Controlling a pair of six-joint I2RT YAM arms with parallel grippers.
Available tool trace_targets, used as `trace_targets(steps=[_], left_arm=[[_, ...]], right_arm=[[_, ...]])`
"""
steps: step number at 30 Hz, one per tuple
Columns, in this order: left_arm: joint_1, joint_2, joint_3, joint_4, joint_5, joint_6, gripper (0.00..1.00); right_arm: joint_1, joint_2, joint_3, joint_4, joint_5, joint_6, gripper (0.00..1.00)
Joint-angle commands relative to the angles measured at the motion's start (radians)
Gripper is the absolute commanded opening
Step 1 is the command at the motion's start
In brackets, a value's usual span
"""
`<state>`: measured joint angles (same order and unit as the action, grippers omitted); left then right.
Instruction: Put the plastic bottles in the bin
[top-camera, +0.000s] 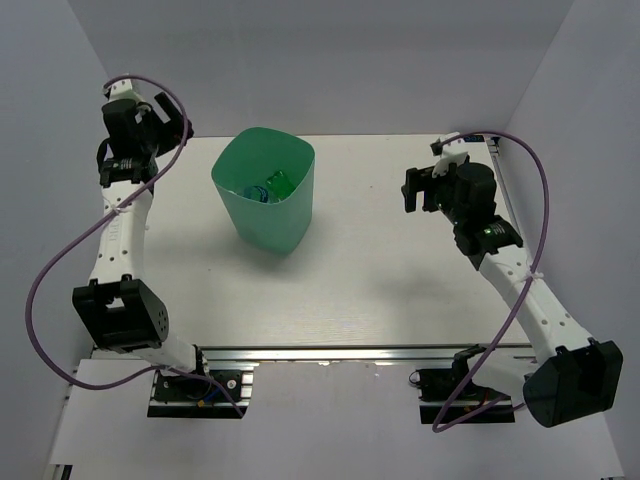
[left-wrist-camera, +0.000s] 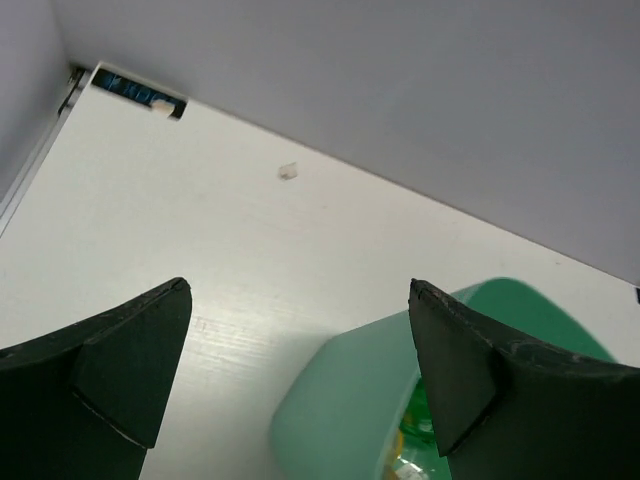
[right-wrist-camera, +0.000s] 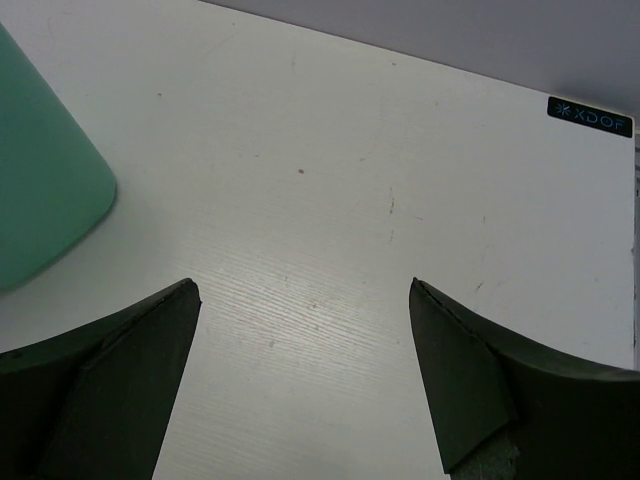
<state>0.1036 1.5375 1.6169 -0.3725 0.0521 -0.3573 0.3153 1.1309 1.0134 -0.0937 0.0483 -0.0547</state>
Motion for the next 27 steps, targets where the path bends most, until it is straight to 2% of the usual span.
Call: trace_targets(steps=[1,7,10,15,27], left_arm=[[0.045,0.018,-0.055,0.035,0.088,-0.045,0.98],[0.062,0.033,-0.164,0.115,0.061,-0.046,0.98],[0.073,0.03,-0.202,0.126,0.057,-0.057,0.98],[0.091,0.027,-0.261,0.132,0.055,-0.06,0.98],[0.097,-0.034,-0.345,0.199,0.068,-0.069,0.98]], right_arm=[[-0.018,0.03,0.031,0.029,-0.018,0.023,0.89],[-0.021,0.069,0.03,0.028,-0.041,0.039,0.89],[-0.019,0.09,0.017,0.054,-0.041,0.099,0.89],[-0.021,0.15,0.011,0.077,-0.134,0.186,0.89],[-0.022,0.178,0.045,0.078,-0.096,0.251,0.89]])
